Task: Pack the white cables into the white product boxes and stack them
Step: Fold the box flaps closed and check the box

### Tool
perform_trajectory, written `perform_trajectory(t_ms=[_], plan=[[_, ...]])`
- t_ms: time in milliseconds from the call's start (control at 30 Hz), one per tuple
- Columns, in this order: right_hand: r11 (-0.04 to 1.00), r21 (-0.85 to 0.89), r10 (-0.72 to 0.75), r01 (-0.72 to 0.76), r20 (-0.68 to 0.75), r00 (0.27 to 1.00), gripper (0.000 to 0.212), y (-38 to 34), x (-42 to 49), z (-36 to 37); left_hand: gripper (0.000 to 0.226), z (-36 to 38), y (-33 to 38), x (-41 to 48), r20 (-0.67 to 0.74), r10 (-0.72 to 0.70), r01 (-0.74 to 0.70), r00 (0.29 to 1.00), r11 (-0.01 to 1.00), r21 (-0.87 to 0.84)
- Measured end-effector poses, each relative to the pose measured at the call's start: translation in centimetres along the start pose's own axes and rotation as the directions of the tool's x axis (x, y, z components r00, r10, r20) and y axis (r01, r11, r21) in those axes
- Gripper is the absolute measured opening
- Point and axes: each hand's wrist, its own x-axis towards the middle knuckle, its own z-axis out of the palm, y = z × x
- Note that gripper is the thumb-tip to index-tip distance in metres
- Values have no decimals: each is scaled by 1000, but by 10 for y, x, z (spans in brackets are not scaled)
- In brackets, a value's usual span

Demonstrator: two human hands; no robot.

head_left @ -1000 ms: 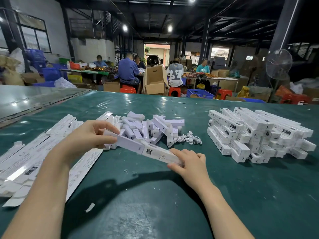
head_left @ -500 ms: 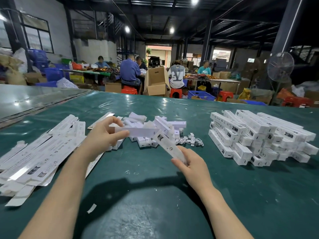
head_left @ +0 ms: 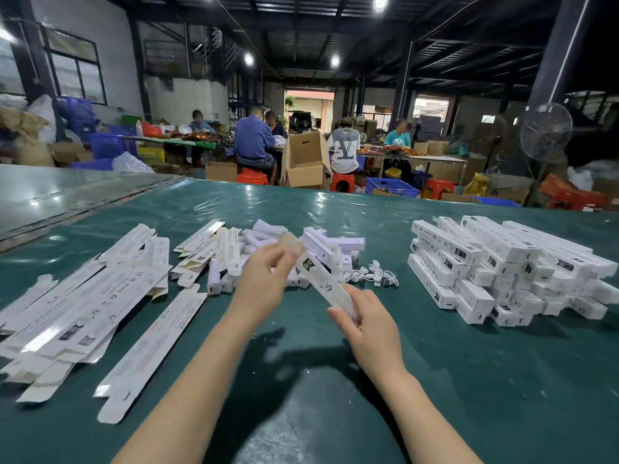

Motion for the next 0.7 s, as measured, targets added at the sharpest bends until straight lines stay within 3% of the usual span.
perform_trajectory(t_ms=[100,233,333,400,467,533,700], plan=[[998,55,10,-6,-74,997,40,-5,-1,2,9,15,0,-4,91,-99,104,991,993,-62],[931,364,9,13,-58,998,26,-25,4,14,84,33,-5,-11,-46,-207,193,977,958,-213],[869,466,246,-169,-109,963,21,-18,21,17,83,31,-26,-13,-48,-408,369,912,866,-337],[897,273,399,-348,-162,902,25,5,36,11,63,25,-34,-17,14,-543,509,839,777,-370],[881,-71,457,-468,-128,880,33,33,47,4,32,25,-37,-20,17,-557,531,830,780,-332],[844,-274,452,-461,-97,887,40,55,59,0,17,30,-37,-23,9,-510,493,860,827,-270],[810,-437,430,-392,-13,903,69,85,93,3,7,36,-40,-25,-51,-400,381,915,898,-221]])
